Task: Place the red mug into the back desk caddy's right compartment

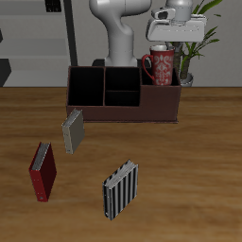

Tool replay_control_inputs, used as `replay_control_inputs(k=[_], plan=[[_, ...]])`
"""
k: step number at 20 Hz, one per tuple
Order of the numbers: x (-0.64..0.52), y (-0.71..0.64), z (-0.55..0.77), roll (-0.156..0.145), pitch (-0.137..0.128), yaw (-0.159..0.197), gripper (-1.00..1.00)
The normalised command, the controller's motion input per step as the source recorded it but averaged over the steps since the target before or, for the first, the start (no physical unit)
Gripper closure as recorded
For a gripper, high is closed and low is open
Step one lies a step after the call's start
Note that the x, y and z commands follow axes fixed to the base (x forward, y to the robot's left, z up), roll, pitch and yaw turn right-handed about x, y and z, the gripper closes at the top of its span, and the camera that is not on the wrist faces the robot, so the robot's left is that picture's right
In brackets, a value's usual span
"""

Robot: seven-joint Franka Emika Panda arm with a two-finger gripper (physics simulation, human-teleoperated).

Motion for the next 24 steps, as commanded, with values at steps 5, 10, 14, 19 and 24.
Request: replay_control_inputs(k=[5,10,14,19,24], plan=[[0.05,-0.06,-0.2,-0.008,0.035,-0.016,1.0],[0.06,0.02,-0.22,0.007,0.038,-0.016,1.0],[0.05,0.14,-0.3,0.032,0.053,-0.014,1.0],[0.04,0.14,-0.21,0.03,0.039,0.011,1.0],[0.08,0.05,-0.22,0.014,0.048,-0.006,1.0]])
